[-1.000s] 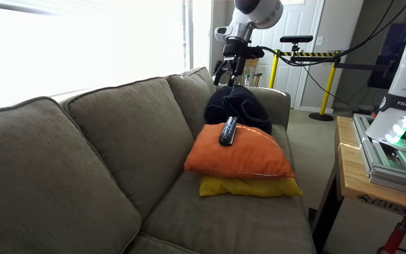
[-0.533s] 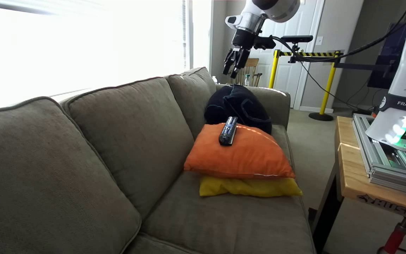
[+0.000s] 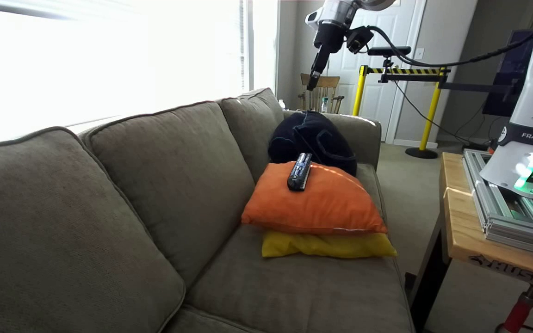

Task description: Put the two remotes parallel to each other

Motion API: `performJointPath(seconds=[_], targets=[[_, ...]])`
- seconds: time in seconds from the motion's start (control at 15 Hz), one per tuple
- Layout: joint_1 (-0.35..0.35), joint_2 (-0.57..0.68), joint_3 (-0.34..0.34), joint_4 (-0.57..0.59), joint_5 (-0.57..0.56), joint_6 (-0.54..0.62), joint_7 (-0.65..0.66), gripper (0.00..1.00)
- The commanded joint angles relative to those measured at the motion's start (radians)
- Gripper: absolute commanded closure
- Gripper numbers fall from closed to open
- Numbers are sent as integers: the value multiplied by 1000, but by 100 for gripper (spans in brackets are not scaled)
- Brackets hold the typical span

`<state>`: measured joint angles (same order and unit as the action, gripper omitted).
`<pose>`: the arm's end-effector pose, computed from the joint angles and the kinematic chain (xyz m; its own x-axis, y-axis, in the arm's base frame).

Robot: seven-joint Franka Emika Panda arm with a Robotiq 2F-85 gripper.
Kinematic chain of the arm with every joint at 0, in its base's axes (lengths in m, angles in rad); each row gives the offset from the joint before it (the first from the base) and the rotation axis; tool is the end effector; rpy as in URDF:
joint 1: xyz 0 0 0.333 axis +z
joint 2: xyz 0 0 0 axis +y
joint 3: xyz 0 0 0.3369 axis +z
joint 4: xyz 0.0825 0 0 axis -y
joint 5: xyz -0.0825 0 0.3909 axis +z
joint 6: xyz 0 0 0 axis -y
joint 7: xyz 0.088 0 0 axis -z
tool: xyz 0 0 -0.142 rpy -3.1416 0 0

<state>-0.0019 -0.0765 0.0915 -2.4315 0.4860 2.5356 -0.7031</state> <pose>0.5019 0.0490 0.3342 0.8839 0.3612 0.2972 0.4220 -0.8899 -0.1733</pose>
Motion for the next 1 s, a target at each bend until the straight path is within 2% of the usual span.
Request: performJointPath(seconds=[0.0,0.13,0.27,0.53,0.6,0.73,0.93], targets=[[30,-54,-29,-31,-35,16,131,0],[33,-72,-36,-40,-82,24,137,0],[40,-91,-52,-42,-111,3,70,0],[62,-124,-94,-44,-91,-70,-80,0],[65,-76,-87,-15,-84,-31,-24,0],[68,-80,-94,-16,-83,-35,-31,0],[-8,-46,-59,-21,-332,-9,125,0]])
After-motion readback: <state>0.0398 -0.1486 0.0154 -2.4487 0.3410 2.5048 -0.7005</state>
